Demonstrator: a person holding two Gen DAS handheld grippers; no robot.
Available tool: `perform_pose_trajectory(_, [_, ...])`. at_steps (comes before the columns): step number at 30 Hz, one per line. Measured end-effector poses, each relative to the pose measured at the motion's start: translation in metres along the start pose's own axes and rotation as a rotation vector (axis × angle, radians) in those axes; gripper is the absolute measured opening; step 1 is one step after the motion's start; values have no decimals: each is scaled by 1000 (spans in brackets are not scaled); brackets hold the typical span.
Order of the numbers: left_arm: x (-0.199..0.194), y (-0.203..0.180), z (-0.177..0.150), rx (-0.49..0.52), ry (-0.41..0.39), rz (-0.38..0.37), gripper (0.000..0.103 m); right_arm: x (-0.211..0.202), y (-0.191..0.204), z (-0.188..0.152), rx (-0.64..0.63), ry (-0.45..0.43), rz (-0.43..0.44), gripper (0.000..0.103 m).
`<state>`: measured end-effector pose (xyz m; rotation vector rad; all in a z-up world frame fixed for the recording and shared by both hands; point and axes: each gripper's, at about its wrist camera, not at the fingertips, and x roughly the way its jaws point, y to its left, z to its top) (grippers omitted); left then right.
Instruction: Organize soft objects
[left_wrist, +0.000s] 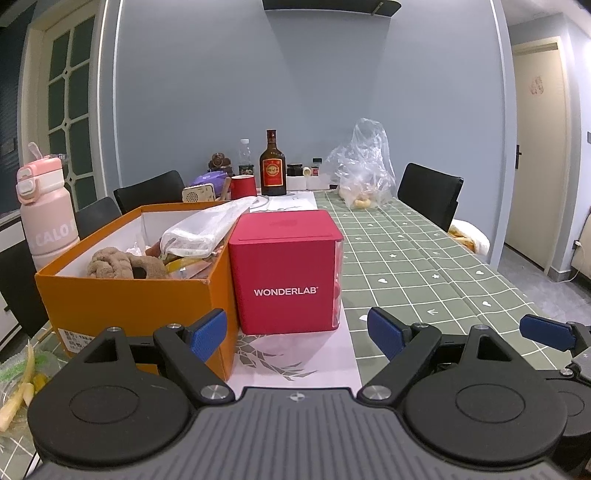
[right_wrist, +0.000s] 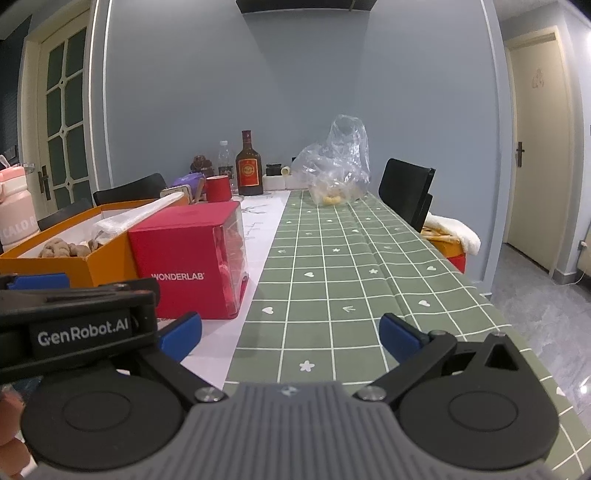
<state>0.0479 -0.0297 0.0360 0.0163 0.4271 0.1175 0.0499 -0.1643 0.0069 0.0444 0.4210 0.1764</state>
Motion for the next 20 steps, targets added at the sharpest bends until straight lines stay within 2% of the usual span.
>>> perform_pose_trajectory(20, [8,4,-4,-15,33,2,100,10,11,-4,-14,32,2,100])
